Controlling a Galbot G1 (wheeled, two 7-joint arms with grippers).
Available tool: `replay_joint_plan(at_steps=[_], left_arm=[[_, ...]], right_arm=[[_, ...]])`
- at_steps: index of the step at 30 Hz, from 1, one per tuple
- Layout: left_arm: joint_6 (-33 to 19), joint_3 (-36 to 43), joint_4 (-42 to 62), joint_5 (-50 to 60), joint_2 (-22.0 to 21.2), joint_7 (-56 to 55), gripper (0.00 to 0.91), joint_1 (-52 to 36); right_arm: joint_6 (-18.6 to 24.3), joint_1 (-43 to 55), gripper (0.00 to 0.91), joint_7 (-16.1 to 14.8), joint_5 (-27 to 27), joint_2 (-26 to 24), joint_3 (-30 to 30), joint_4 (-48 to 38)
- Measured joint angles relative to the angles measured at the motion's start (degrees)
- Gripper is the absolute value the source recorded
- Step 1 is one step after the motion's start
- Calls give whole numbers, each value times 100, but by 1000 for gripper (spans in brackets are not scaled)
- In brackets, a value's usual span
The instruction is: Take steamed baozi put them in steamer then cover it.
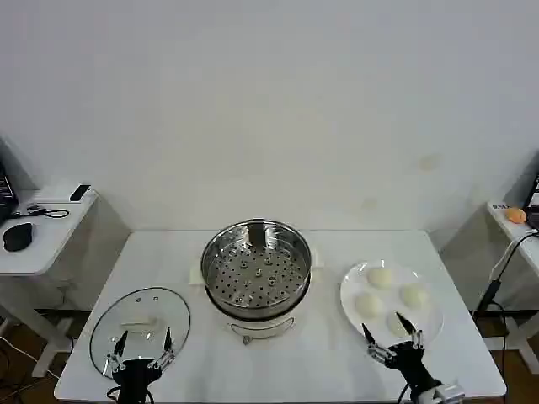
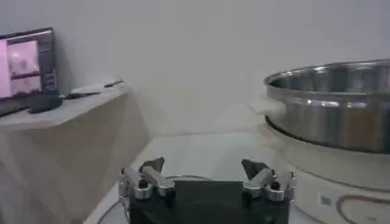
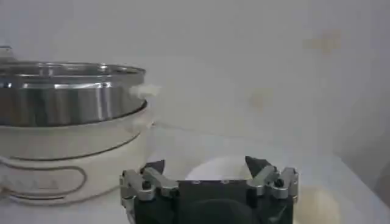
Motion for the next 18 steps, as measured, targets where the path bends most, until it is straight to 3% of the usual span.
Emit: replay_joint_plan(at_steps=[6, 9, 18], left_arm=[[453, -67, -204, -26, -21, -218, 907, -21], [632, -182, -299, 35, -27, -130, 907, -2], [894, -498, -421, 186, 2, 169, 907, -52]], right_arm=[[-236, 403, 907, 34, -211, -494, 125, -148], [-415, 675, 907, -89, -396, -867, 166, -285], [-744, 1798, 907, -1168, -1317, -2315, -47, -972]])
